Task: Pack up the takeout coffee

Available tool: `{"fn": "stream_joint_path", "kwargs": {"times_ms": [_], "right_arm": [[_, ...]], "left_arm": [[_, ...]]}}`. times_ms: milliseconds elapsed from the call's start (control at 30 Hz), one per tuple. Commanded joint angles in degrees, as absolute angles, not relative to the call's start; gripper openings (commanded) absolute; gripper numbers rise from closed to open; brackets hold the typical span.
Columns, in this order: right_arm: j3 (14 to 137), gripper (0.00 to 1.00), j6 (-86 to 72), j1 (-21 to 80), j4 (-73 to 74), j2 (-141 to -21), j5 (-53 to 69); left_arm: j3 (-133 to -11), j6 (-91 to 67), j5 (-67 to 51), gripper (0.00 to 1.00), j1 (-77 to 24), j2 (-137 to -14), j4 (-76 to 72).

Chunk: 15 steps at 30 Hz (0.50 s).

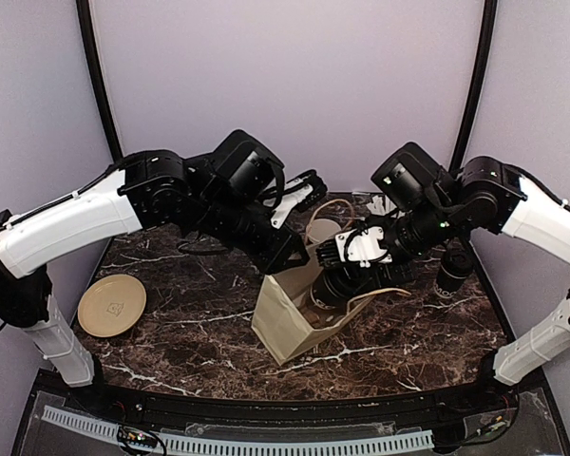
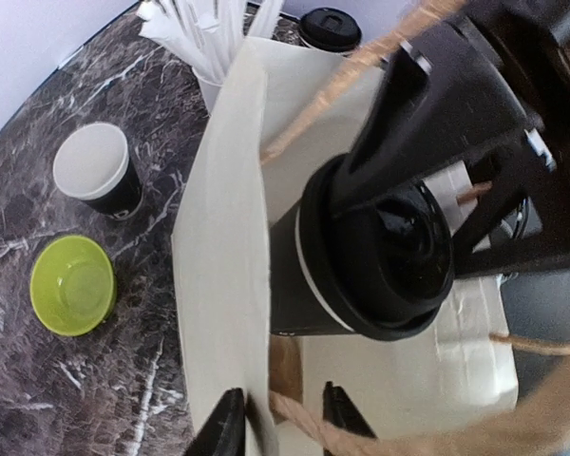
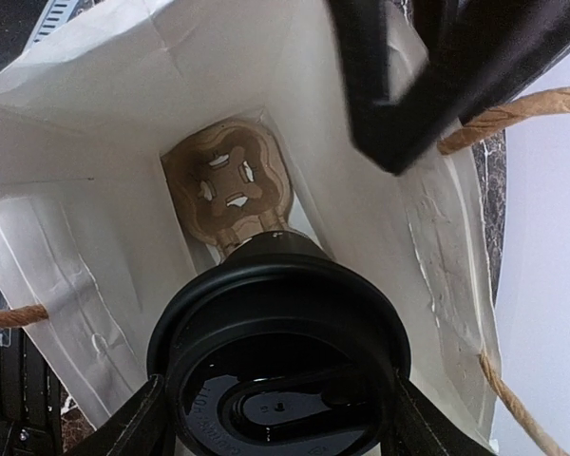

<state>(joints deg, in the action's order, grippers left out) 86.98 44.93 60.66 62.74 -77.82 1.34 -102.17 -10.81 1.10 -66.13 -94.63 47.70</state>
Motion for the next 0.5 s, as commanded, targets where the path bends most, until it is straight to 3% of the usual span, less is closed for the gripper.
{"fn": "stream_joint_path", "kwargs": {"times_ms": [0,33,100,433,467], "right_arm": [[84.55,0.48,44.47,61.17,60.36,-75.88,-2.19],[84.27,0.48,44.47,61.13,60.07,-75.79,-2.80],[84.03,0.48,44.41,61.14,59.62,-75.62,-3.60],[85.80,0.47,43.60,61.17,58.54,-77.05,-3.55],[85.56,0.47,43.59,61.19,58.47,-77.10,-3.70]], "left_arm": [[-107.77,-7.64,5.07,0.14,-66.17,-96.99,52.83],[-108.46,-6.85,6.04,0.04,-66.13,-97.86,53.00],[-110.55,-4.48,7.66,0.00,-66.15,-98.84,53.12],[-114.33,4.54,10.12,0.00,-66.10,-101.63,51.84],[-114.16,4.47,10.24,0.10,-66.10,-101.63,52.01]]}}
